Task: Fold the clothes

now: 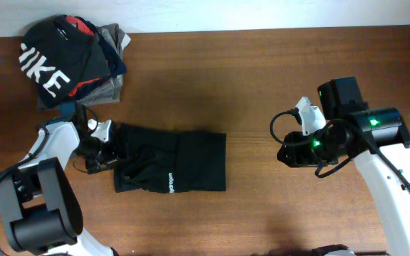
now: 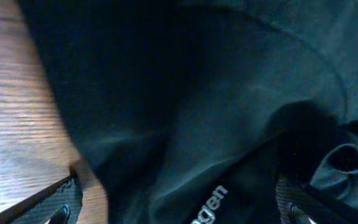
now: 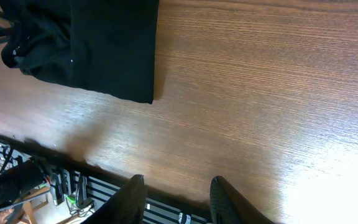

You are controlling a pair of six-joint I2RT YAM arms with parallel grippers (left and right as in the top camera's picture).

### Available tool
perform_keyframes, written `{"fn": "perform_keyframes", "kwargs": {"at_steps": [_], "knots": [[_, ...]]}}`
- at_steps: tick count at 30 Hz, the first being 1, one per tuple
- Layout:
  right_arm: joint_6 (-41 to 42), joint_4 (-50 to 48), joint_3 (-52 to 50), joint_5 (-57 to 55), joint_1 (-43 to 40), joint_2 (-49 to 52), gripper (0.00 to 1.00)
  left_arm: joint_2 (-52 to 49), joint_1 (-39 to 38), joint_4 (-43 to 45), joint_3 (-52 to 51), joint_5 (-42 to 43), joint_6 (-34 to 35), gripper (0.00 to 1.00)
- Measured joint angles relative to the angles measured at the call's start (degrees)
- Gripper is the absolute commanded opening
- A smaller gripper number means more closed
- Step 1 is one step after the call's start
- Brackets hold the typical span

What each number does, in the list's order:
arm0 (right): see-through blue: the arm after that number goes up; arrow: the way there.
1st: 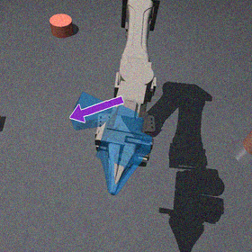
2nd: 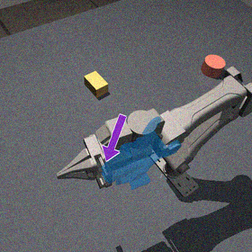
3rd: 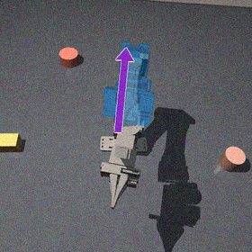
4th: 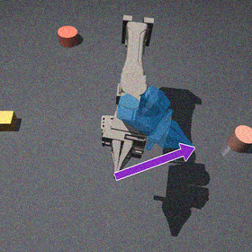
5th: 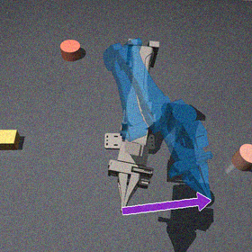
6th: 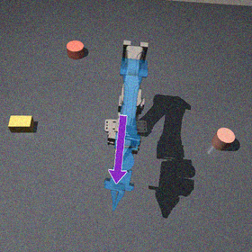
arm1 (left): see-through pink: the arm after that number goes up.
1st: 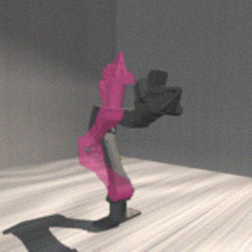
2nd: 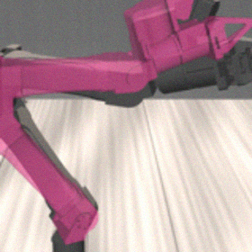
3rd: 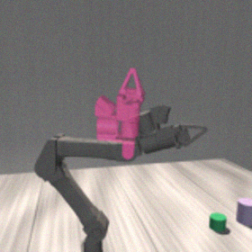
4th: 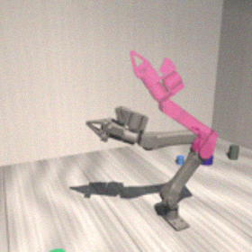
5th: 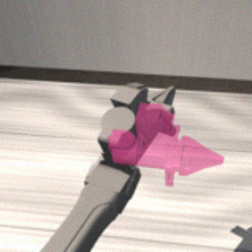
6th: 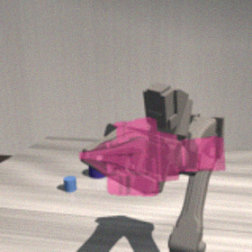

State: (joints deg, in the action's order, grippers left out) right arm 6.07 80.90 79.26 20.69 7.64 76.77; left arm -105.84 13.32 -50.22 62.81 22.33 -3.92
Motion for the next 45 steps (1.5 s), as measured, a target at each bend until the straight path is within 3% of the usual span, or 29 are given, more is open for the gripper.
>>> {"fn": "perform_keyframes", "kwargs": {"at_steps": [6,27,31,40,45], "knots": [[-0.1,0.0,0.0,0.0,0.0,0.0,0.39,0.4,0.0,1.6,-1.0,1.5,-0.2,0.93],[-0.1,0.0,0.0,0.0,0.0,0.0,0.39,-0.3,0.2,1.6,-2.2,10.3,-9.5,0.93],[-0.2,-0.2,0.0,0.0,0.0,0.0,0.39,-0.9,0.2,1.6,-2.2,11.7,-10.1,0.82],[-0.7,-0.4,0.0,0.0,0.0,0.0,0.39,-2.7,0.3,1.3,-1.9,14.5,-13.3,0.8],[-0.7,-0.6,0.0,0.0,0.0,0.0,0.4,-3.1,0.3,2.2,-1.9,14.3,-14.0,0.51]]}}
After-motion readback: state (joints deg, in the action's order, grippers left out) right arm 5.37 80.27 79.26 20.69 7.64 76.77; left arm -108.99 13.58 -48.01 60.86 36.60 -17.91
